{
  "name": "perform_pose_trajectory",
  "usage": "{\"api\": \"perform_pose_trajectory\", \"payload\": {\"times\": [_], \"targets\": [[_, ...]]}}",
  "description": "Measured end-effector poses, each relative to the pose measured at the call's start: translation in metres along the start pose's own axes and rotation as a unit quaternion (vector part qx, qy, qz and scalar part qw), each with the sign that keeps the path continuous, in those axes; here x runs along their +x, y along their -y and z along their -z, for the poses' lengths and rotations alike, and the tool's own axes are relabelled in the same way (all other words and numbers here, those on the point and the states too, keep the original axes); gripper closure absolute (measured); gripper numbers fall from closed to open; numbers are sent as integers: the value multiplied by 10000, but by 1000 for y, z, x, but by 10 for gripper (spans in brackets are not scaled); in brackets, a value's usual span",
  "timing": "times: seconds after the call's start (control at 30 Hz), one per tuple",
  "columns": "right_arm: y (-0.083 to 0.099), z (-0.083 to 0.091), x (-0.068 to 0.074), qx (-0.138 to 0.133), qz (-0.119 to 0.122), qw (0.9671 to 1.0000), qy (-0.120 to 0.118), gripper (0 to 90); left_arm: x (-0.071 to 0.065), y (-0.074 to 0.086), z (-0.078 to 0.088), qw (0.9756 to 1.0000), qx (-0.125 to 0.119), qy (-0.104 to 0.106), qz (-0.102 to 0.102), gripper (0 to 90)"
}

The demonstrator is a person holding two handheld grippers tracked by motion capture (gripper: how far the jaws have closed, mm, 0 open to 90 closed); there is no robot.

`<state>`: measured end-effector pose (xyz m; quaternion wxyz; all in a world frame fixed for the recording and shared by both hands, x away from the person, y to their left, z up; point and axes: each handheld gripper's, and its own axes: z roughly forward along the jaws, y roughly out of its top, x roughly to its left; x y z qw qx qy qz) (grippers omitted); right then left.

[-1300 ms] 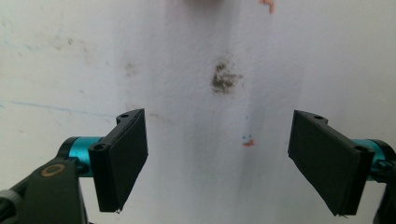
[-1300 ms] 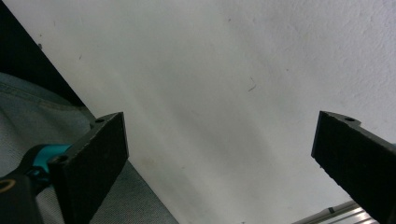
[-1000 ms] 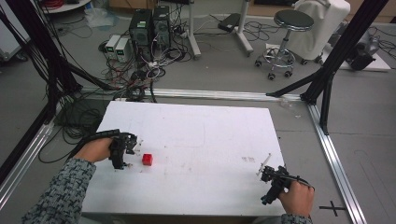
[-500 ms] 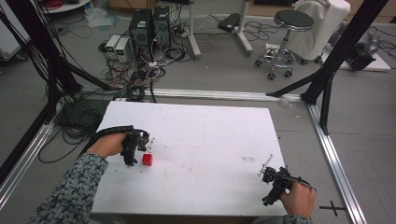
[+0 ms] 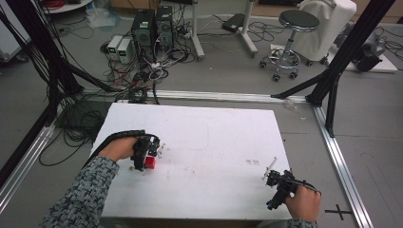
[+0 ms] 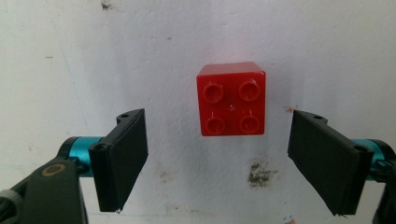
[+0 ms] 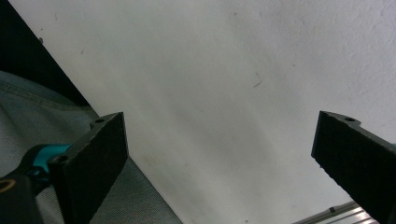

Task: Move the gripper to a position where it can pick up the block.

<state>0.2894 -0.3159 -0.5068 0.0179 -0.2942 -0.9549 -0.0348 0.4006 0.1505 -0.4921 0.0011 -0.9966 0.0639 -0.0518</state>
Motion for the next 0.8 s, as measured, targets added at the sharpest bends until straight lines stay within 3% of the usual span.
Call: {"api": "perform_pose_trajectory", "payload": {"times": [0.37, 0.6, 0.8], "targets": [[-1, -1, 1, -12, 14, 10000, -36, 30, 1, -8, -15, 9997, 53, 224, -31, 204], [1, -1, 0, -37, -17, 10000, -25, 30, 2, -8, -20, 9994, 72, 286, 152, 205], [1, -1, 0, -31, -4, 10000, -32, 30, 1, -8, -19, 9994, 82, 290, 176, 205]]}}
